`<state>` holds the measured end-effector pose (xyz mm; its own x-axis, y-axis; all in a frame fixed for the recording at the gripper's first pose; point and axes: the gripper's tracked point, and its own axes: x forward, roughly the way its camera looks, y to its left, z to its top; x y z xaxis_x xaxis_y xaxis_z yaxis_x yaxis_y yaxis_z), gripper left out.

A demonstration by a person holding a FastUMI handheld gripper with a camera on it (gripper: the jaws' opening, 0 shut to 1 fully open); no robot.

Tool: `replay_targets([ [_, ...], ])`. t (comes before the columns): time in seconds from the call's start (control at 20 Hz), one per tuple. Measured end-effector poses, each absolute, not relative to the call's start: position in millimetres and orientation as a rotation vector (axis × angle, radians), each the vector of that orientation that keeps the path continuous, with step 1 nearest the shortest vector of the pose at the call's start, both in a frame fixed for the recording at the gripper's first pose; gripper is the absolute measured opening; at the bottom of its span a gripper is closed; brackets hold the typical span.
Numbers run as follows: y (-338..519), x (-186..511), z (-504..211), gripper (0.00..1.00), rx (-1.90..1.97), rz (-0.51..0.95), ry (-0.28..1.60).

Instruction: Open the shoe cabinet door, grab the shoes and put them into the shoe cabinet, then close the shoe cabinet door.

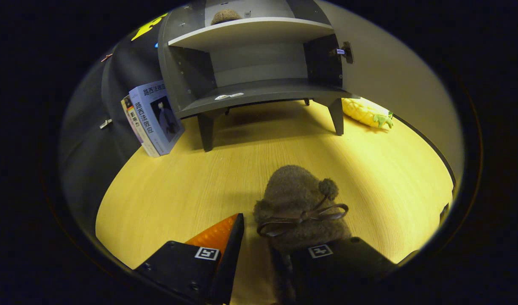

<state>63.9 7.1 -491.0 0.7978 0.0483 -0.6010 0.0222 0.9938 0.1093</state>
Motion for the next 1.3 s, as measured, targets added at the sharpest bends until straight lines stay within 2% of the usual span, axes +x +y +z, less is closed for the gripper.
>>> replay_targets([
  [0.2, -3, 65, -487, 0.19, 0.097, -0.015, 0.614],
  [0.3, -5, 65, -480, 0.07, 0.1, -0.01, 0.605],
  [0.5, -8, 59, -429, 0.06, 0.076, 0.025, 0.554],
  [0.95, -24, 59, -259, 0.06, 0.075, 0.033, 0.457],
  [1.3, -5, 99, -148, 0.07, 0.074, 0.125, 0.427],
])
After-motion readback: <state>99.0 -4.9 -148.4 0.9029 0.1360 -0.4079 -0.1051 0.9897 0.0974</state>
